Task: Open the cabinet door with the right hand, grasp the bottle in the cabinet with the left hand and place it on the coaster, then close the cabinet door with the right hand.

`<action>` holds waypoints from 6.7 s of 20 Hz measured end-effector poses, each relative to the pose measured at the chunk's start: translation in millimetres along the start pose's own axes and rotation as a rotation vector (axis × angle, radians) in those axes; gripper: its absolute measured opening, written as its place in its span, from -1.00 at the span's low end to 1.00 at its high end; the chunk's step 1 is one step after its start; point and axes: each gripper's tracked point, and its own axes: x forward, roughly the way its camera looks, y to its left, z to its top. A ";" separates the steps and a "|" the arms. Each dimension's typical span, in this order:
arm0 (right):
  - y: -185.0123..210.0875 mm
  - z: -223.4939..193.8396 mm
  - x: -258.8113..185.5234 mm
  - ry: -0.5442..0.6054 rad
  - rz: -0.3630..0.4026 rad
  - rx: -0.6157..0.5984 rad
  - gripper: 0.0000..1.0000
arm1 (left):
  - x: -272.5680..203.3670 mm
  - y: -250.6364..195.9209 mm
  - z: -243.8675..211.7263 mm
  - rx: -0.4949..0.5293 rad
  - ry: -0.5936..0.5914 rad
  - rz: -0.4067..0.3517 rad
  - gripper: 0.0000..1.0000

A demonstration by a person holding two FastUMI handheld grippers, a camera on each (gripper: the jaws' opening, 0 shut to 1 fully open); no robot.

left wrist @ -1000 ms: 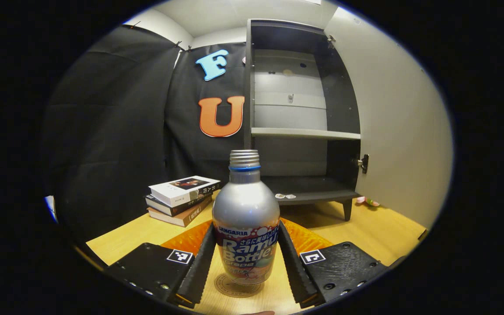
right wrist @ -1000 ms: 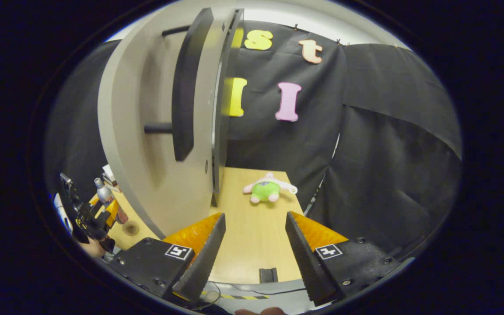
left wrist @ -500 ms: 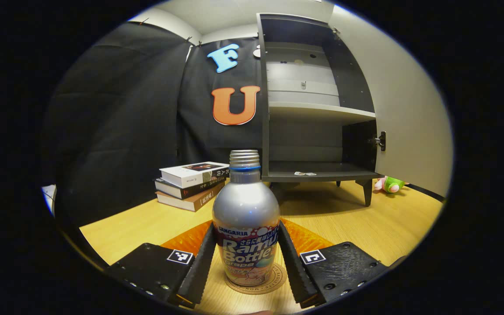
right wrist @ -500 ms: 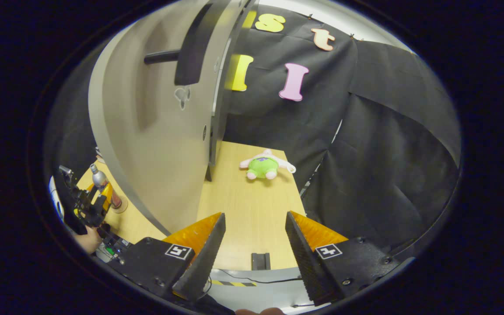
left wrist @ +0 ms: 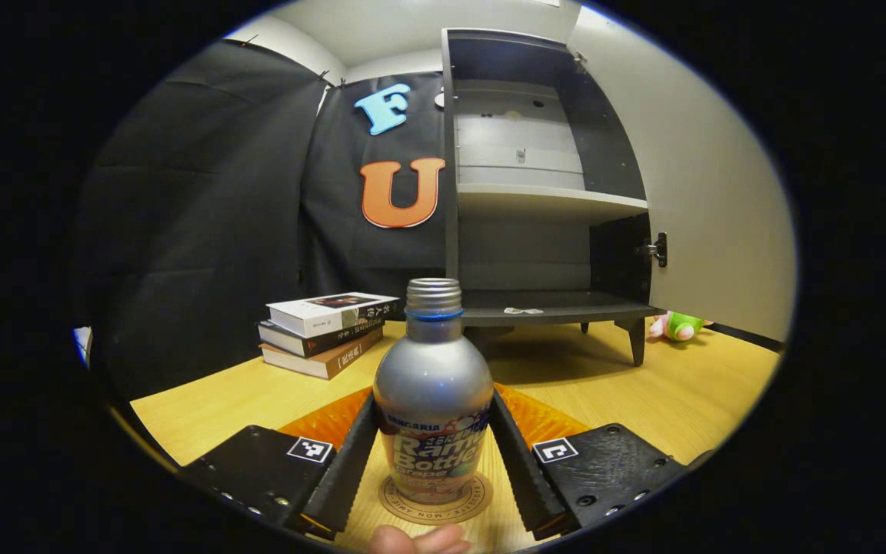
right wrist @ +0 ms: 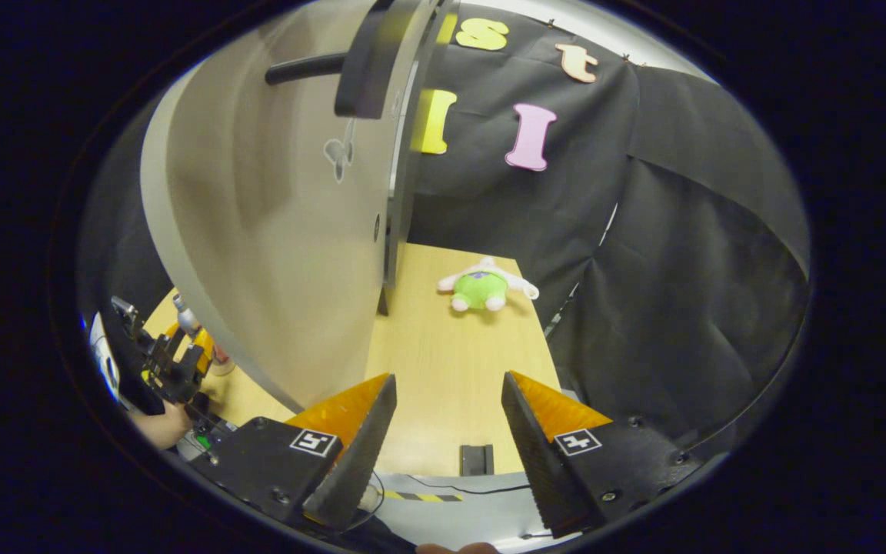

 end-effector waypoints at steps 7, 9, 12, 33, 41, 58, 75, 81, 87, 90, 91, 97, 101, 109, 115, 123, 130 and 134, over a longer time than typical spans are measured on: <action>-1.4 -0.7 -1.3 -0.005 0.008 0.014 0.77 | -2.3 1.8 -5.6 0.034 0.045 -0.006 0.66; -2.8 3.1 -0.8 -0.020 0.010 0.028 0.76 | -4.6 4.8 1.4 0.045 0.041 0.001 0.66; -2.9 5.5 1.0 -0.032 0.016 0.047 0.76 | -2.2 1.4 20.7 0.068 0.003 -0.023 0.65; -62.6 59.9 -1.4 -0.323 -0.011 0.281 0.84 | -32.4 -51.1 232.5 0.058 -0.036 -0.097 0.89; -74.4 147.5 -51.5 -0.573 -0.060 0.240 0.85 | -28.7 -81.5 293.5 0.109 -0.023 -0.183 0.90; -48.4 175.7 -93.6 -0.684 -0.083 0.218 0.91 | -41.3 -71.5 324.9 0.060 -0.076 -0.221 0.89; 32.9 187.5 -101.5 -0.704 0.059 0.197 0.84 | -68.5 -4.2 302.7 0.042 -0.041 -0.137 0.89; 69.5 201.8 -91.8 -0.712 0.137 0.188 0.90 | -76.5 17.5 297.7 0.060 -0.030 -0.092 0.89; 109.9 235.5 -77.2 -0.716 0.238 0.177 0.84 | -87.1 61.1 287.9 0.048 -0.010 0.009 0.90; 140.6 243.1 -63.5 -0.702 0.302 0.159 0.90 | -93.5 82.5 282.8 0.024 0.010 0.064 0.89; 152.7 245.7 -57.5 -0.687 0.335 0.159 0.84 | -95.1 89.7 281.4 0.016 0.014 0.082 0.90; 190.5 240.4 -36.3 -0.617 0.436 0.134 0.84 | -106.9 118.4 274.6 -0.003 0.034 0.168 0.89; 194.8 239.0 -30.7 -0.610 0.444 0.118 0.91 | -107.2 120.1 269.2 -0.005 0.047 0.179 0.89; 159.2 233.4 -28.2 -0.603 0.371 0.132 0.91 | -81.3 92.5 274.3 0.005 0.029 0.095 0.89; 107.0 214.3 -34.2 -0.598 0.257 0.183 0.91 | -53.9 45.8 281.3 0.030 0.009 -0.038 0.89; 61.5 183.7 -50.3 -0.582 0.155 0.254 0.90 | -39.0 -4.4 291.8 0.056 -0.024 -0.172 0.90; 51.4 181.8 -56.0 -0.591 0.145 0.263 0.84 | -44.4 -8.5 291.4 0.047 -0.025 -0.169 0.89; 55.1 179.7 -55.1 -0.586 0.157 0.262 0.91 | -47.0 -4.3 292.5 0.047 -0.022 -0.151 0.91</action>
